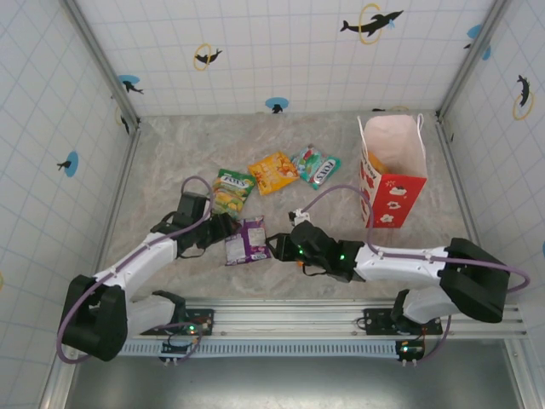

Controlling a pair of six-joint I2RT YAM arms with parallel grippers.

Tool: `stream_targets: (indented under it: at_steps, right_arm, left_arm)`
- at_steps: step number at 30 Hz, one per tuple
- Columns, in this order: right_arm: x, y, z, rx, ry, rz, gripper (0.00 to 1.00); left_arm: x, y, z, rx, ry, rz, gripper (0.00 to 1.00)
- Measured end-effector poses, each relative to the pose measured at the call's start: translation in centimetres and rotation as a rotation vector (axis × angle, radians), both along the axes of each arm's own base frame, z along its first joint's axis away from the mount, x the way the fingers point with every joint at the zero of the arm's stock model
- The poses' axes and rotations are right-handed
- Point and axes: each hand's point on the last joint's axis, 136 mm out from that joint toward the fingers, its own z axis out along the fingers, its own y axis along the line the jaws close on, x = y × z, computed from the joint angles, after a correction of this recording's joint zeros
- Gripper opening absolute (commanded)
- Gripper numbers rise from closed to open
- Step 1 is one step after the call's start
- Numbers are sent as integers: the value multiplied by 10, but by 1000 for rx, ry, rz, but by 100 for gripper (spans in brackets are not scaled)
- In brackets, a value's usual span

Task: Place the snacks into the paper bag

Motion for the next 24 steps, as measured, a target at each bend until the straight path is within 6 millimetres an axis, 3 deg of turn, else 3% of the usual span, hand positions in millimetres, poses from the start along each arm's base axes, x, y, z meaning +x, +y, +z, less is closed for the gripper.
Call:
stream_targets:
  at_steps: [14, 24]
  right_arm:
    - [8, 11, -65, -2, 137, -47, 46]
    - [23, 23, -80, 28, 170, -68, 43]
  left_arm:
    - [-20, 6, -33, 38, 74, -31, 68]
    - [-17, -4, -33, -35, 6, -57, 61]
